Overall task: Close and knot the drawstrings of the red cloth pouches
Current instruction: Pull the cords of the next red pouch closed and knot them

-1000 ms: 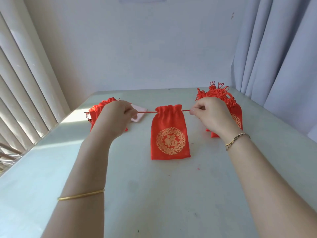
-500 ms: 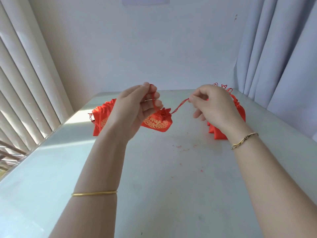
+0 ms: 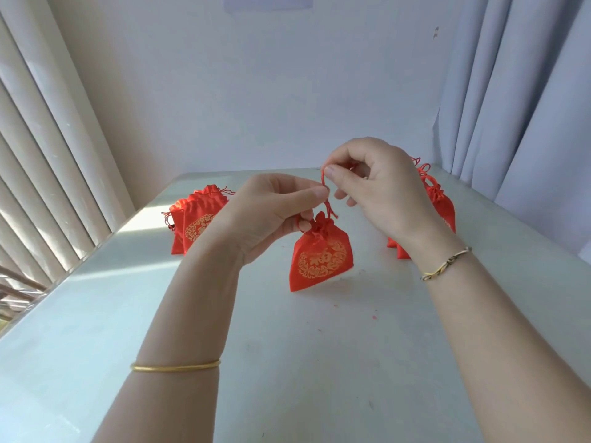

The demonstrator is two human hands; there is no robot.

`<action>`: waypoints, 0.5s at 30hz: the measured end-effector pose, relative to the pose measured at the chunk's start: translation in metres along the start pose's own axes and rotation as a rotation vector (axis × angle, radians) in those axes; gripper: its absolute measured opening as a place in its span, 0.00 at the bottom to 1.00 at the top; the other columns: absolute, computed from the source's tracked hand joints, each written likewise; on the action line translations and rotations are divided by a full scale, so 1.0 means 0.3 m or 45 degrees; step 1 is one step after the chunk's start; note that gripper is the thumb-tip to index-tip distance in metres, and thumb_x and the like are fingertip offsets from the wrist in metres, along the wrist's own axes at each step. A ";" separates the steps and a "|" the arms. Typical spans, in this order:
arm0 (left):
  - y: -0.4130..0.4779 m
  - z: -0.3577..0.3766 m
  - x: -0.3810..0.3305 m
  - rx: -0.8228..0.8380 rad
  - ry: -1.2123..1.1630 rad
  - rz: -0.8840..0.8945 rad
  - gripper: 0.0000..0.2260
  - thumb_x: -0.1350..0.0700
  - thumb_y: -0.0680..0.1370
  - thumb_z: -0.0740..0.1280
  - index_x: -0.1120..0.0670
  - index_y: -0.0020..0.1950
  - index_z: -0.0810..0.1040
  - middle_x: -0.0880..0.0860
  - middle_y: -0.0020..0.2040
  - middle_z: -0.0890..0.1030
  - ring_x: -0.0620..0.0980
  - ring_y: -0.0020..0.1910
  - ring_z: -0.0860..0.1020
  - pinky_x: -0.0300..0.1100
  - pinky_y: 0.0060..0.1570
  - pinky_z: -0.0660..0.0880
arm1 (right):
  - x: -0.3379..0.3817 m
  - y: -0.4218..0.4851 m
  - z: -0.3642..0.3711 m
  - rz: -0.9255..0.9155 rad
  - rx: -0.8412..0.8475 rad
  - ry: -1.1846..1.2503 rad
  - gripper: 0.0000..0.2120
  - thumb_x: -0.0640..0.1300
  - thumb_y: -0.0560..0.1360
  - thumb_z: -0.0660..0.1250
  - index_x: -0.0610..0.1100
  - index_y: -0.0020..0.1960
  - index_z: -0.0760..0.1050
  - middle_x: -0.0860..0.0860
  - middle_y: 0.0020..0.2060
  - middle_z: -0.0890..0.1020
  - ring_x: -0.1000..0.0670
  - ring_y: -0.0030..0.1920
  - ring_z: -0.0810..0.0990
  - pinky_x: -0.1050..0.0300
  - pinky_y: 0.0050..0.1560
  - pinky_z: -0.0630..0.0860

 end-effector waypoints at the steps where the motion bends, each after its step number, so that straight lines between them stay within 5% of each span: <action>1: 0.001 0.006 -0.002 0.003 0.038 0.004 0.11 0.61 0.74 0.68 0.67 0.52 0.78 0.53 0.33 0.72 0.44 0.29 0.70 0.34 0.31 0.73 | 0.008 -0.001 0.006 -0.019 0.002 0.018 0.04 0.40 0.72 0.66 0.46 0.40 0.78 0.50 0.36 0.79 0.54 0.33 0.78 0.59 0.39 0.74; 4: 0.005 0.003 0.000 -0.037 0.102 0.004 0.09 0.60 0.74 0.68 0.67 0.49 0.78 0.53 0.31 0.72 0.45 0.29 0.69 0.34 0.30 0.71 | 0.011 -0.003 0.028 -0.025 0.020 0.053 0.04 0.39 0.72 0.67 0.46 0.41 0.79 0.52 0.36 0.79 0.57 0.35 0.76 0.61 0.38 0.73; 8: 0.007 -0.020 0.007 -0.111 0.043 -0.014 0.06 0.61 0.75 0.68 0.64 0.46 0.78 0.52 0.31 0.73 0.43 0.27 0.69 0.32 0.28 0.70 | -0.026 -0.004 0.011 0.106 -0.079 0.110 0.09 0.37 0.74 0.66 0.48 0.50 0.72 0.48 0.52 0.74 0.54 0.33 0.81 0.61 0.31 0.78; 10: 0.008 -0.029 0.009 -0.126 -0.027 -0.023 0.05 0.61 0.76 0.67 0.63 0.46 0.78 0.51 0.31 0.73 0.43 0.27 0.69 0.32 0.27 0.70 | -0.038 -0.010 -0.005 0.189 -0.102 0.107 0.08 0.34 0.72 0.63 0.45 0.47 0.70 0.48 0.52 0.73 0.54 0.33 0.83 0.60 0.31 0.78; 15: 0.009 -0.029 0.004 -0.089 -0.112 -0.010 0.04 0.62 0.77 0.65 0.61 0.43 0.76 0.51 0.31 0.74 0.43 0.27 0.69 0.32 0.27 0.70 | -0.078 -0.042 0.093 0.412 0.336 0.127 0.08 0.38 0.72 0.63 0.46 0.46 0.80 0.51 0.40 0.81 0.53 0.42 0.81 0.54 0.40 0.79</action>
Point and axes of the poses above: each hand's wrist, its own y-axis towards the middle knuckle, its own z-axis out of the palm, x = y × z, the point moved 9 cm from there along y, towards the middle knuckle
